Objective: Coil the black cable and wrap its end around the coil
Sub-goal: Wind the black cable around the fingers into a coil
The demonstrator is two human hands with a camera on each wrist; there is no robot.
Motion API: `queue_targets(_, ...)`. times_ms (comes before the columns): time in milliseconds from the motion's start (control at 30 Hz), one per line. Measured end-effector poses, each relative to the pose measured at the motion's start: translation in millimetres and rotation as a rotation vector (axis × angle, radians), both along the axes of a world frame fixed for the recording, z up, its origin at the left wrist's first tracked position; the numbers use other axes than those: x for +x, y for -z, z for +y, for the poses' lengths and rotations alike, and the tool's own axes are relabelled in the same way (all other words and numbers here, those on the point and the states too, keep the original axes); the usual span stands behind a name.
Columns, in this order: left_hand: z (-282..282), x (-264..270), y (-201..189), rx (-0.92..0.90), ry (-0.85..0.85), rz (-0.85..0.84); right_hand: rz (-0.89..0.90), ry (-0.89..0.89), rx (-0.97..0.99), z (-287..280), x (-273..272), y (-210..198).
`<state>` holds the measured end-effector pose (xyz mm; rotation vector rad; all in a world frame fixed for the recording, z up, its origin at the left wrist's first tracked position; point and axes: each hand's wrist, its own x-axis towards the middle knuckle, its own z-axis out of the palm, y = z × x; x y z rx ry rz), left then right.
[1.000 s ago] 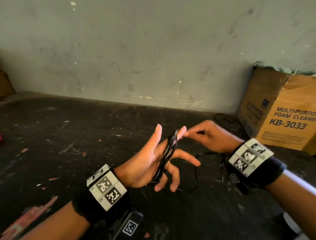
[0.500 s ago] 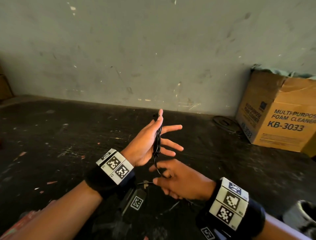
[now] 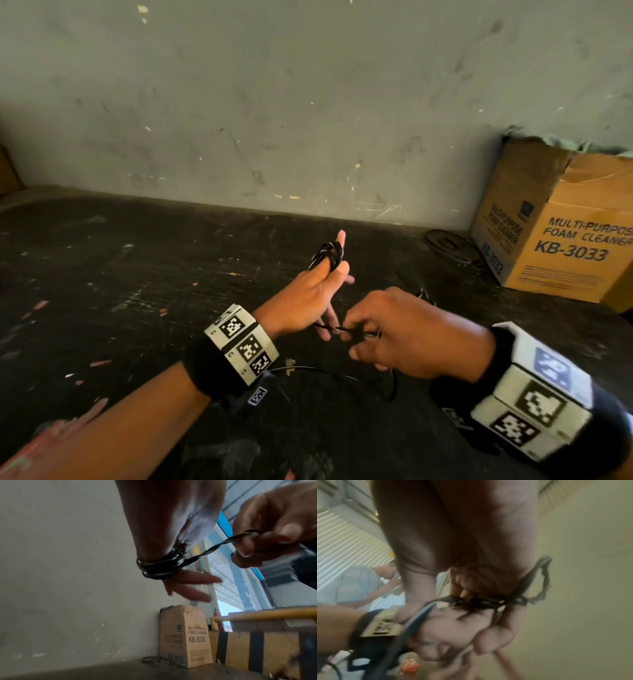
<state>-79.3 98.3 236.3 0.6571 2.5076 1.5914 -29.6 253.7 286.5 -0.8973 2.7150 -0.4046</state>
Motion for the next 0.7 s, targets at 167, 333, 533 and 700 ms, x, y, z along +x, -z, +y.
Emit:
queue_targets(167,0,7,5,-0.162,0.089,-0.107,0.190,-0.093,0.050,15,-8,-21)
queue_targets(333,-9,8,0,-0.093,0.239,-0.126,0.453,-0.150,0.032,28,-22,-17)
queue_targets(533,-13,7,-2,-0.045,0.052,-0.055,0.844,-0.169,-0.042,40,-41,10)
queue_targets(700,-21,12,-16,0.064,0.067,-0.035,0.755,0.124,-0.513,37,-49,40)
